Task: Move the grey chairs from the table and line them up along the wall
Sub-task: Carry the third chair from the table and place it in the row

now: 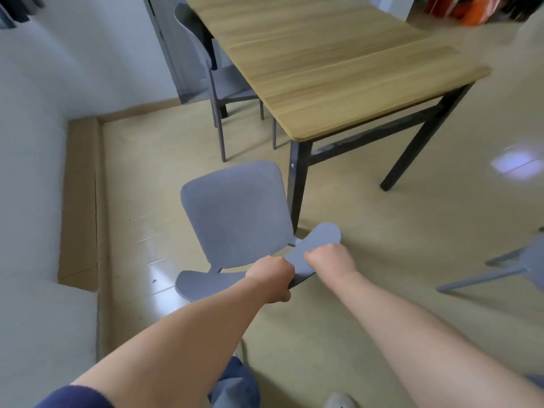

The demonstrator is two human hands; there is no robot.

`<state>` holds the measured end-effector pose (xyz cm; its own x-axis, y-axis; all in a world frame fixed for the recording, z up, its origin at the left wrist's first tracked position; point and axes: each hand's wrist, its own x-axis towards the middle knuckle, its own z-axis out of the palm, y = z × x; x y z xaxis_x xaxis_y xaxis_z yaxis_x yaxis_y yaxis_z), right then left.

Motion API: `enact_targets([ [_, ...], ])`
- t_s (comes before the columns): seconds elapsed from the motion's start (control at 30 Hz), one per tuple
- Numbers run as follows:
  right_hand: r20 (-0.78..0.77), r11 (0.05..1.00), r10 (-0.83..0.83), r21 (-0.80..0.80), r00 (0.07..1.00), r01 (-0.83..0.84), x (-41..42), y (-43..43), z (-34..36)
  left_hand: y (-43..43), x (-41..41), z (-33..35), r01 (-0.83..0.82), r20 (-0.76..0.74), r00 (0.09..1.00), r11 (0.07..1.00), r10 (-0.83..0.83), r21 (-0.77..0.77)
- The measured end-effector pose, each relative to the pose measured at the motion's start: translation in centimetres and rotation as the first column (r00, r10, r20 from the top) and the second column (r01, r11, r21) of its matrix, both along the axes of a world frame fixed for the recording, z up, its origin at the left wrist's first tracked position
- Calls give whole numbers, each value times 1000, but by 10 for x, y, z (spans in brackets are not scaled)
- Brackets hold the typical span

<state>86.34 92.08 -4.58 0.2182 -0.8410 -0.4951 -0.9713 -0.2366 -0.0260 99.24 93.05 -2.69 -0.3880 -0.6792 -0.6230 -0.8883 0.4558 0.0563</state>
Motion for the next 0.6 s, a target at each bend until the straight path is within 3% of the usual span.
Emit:
enact_targets([
  [0.03,96,995,-98,-19,991,101,-16,11,6,11,-20,0,-22,-14,1000,1000,22,6],
  [0.07,56,987,-151,67,987,147,-30,15,6,16,-32,2,-73,-51,996,997,73,15],
  [0.17,-30,999,33,18,999,-32,-88,40,-2,46,-86,4,-59,-60,996,998,61,35],
  [0.27,109,994,-90,78,990,82,-128,59,10,64,-126,7,-105,-86,990,992,111,72],
  [0.3,124,997,-33,79,992,23,-135,65,6,67,-135,6,-104,-95,989,991,111,82],
  [0.37,105,996,-68,66,992,62,-147,75,13,74,-155,4,-131,-102,985,987,140,95],
  [0.4,150,992,-97,-60,984,107,-151,80,15,75,-162,7,-150,-101,982,983,161,104],
  [0.6,307,929,-340,-40,889,369,-165,92,21,63,-164,12,-272,-161,937,938,309,217],
])
